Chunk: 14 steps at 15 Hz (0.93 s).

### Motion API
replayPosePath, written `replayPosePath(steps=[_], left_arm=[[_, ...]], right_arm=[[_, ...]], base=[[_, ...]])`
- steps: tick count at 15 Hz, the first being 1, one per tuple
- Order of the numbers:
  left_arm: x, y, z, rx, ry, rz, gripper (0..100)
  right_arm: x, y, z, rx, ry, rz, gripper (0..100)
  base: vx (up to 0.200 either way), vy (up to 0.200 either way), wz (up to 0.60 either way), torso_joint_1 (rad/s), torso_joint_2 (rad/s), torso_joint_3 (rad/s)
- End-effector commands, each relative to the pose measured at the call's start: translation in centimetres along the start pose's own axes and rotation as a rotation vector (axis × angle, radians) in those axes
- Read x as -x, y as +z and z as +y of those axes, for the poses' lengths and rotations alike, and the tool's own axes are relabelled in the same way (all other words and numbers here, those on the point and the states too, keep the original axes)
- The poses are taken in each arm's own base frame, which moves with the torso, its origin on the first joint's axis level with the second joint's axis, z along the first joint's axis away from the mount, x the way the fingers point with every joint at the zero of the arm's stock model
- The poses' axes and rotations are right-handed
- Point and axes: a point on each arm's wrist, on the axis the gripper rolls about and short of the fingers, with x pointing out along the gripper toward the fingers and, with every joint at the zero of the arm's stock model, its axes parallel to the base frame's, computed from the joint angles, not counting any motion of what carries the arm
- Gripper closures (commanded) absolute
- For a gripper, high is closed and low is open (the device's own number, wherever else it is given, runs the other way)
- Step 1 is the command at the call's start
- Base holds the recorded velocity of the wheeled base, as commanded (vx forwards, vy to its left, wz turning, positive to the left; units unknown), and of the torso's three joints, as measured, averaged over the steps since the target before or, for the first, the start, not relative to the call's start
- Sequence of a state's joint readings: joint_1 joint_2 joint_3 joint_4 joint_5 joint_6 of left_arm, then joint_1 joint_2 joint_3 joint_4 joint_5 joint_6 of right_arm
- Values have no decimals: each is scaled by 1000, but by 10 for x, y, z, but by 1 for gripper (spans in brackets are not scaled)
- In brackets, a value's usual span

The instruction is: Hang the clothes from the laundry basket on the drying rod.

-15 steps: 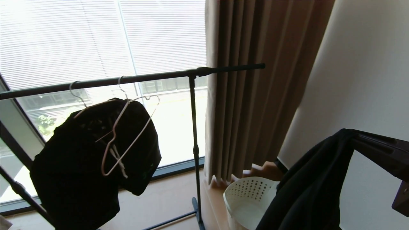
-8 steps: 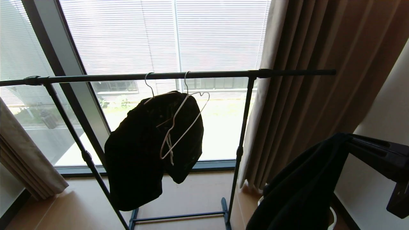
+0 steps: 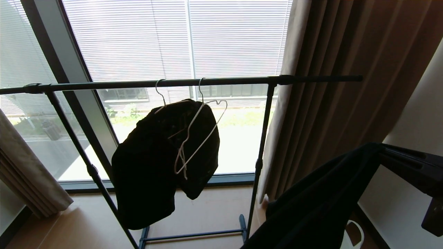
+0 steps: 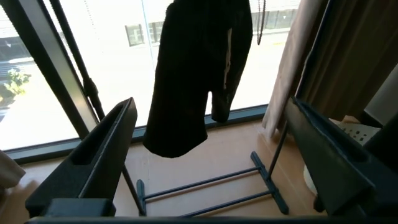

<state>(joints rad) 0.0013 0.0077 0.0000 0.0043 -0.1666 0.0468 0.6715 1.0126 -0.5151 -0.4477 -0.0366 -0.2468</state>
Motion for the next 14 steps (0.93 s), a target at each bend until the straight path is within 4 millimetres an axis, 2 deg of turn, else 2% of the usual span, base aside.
replayPosePath(steps=[1,6,14], left_arm=[[0,0,0,0,0,2,0],[0,0,0,0,0,2,0],[0,0,0,-5,-2,3,0]], right_arm=[[0,0,0,0,0,1,100],[-1,-1,0,0,1,4,100],[0,0,0,0,1,2,100]], base=[[0,200,0,-2,-2,7],[0,200,0,2,1,2],[0,0,0,0,0,0]])
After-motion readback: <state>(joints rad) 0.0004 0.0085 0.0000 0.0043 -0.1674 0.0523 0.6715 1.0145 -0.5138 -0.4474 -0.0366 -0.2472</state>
